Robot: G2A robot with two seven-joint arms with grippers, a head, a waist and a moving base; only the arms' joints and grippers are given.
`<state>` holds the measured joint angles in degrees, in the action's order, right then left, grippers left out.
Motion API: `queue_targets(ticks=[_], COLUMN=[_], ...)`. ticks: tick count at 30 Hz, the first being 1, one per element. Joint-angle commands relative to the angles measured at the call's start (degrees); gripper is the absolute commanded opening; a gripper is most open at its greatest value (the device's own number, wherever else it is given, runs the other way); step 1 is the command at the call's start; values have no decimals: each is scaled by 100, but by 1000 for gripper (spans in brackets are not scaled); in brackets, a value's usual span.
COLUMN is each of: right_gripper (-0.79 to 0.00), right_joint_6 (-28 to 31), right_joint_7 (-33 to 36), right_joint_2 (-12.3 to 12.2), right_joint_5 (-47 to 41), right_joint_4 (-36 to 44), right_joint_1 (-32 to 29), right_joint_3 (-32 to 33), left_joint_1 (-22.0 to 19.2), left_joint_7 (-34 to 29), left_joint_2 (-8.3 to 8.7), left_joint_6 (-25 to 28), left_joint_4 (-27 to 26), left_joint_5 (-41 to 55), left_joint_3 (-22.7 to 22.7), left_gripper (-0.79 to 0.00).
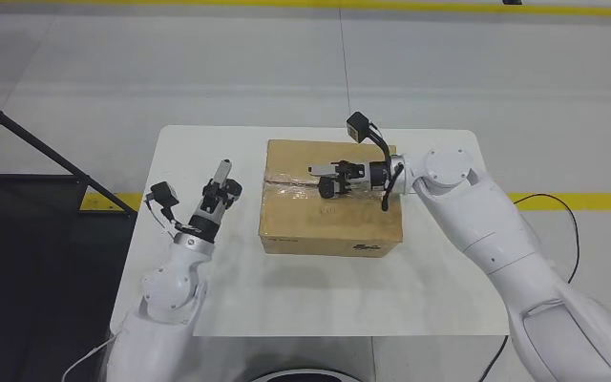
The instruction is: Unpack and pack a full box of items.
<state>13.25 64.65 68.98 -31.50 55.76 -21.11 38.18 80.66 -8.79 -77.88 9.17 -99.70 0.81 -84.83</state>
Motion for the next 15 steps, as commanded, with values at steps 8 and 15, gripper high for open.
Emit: queue_targets(ticks=[8,15], right_gripper=[0,0], right_joint_6=[-513,-1032], right_joint_7=[-829,-786], right_joint_2=[73,328], right_joint_5=[-298,-726], right_joint_4=[254,82], right_joint_1=[-254,-135], right_joint_3=[116,-46], left_joint_1=[-319,-379], left_joint_7=[-360,-482], left_joint_2=[-18,-8], left_joint_6=[118,83], left_joint_4=[367,392], left_joint_5=[222,172], left_joint_3=[297,377], left_gripper=[0,0])
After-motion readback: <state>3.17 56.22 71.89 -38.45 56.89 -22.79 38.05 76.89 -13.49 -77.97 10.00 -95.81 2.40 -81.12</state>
